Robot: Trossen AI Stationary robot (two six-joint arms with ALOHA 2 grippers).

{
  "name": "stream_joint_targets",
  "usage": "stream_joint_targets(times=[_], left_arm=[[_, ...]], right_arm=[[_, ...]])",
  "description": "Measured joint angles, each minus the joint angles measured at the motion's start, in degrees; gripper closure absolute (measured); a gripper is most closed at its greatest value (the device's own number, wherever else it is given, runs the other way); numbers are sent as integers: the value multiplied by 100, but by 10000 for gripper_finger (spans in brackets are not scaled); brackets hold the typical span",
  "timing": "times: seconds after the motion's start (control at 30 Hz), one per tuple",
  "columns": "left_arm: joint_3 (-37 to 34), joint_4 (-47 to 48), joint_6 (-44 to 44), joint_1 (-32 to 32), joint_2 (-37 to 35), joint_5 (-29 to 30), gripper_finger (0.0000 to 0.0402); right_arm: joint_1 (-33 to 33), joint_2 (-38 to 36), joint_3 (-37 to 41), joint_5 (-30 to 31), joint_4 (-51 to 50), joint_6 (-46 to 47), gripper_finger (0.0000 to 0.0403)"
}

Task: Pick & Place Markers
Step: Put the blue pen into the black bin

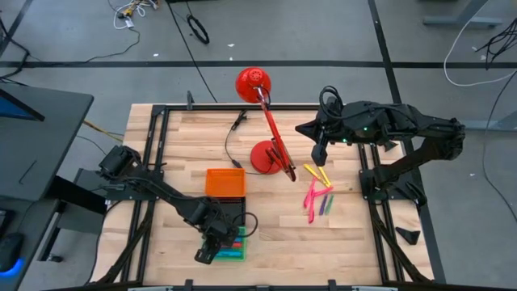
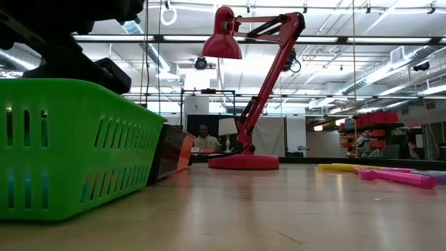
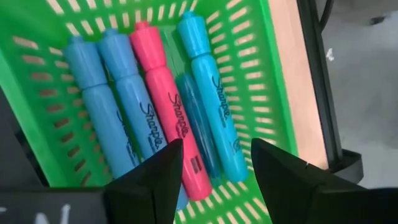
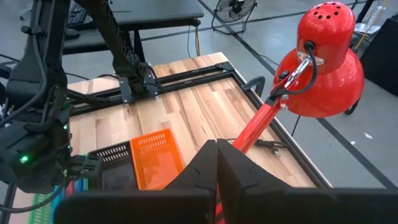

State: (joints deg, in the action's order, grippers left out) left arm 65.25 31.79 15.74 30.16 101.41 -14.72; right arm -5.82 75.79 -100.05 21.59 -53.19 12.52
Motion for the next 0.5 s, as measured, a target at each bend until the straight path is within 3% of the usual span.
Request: stream_joint_targets(times=[0.5], left_arm=[[-10,93,369,-1,150,-119,207]], right_arm=[[0,0,0,1,-26,-85,395]])
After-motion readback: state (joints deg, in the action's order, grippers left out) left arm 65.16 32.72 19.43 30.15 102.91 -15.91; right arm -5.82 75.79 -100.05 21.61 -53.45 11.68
